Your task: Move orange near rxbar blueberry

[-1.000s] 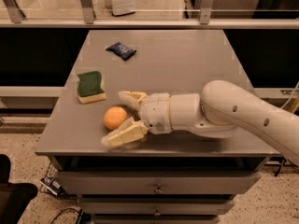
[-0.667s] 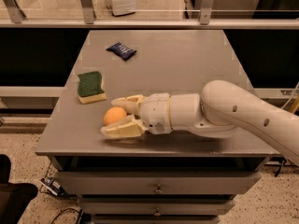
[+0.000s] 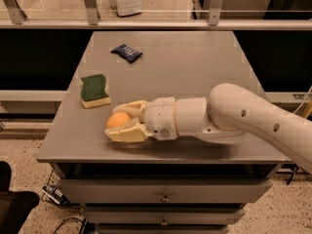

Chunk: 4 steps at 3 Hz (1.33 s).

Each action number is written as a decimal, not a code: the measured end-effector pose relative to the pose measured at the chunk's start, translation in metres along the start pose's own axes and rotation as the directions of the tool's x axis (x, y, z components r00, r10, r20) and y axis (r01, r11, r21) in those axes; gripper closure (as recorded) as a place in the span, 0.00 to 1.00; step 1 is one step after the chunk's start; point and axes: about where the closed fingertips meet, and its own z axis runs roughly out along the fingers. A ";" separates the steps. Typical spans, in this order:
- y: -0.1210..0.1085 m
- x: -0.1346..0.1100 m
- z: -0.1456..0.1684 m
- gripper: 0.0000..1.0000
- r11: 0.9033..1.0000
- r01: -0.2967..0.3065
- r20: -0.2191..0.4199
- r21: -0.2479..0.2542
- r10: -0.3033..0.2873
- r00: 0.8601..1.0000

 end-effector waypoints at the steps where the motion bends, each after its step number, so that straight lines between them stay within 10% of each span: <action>1: 0.001 -0.001 0.001 1.00 1.000 0.002 0.000 -0.003 -0.002 1.000; 4: -0.045 -0.047 -0.029 1.00 1.000 0.011 -0.046 -0.004 -0.011 0.999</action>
Offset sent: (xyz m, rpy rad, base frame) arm -0.0008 0.0016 0.0005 -0.0006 -0.0011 0.0032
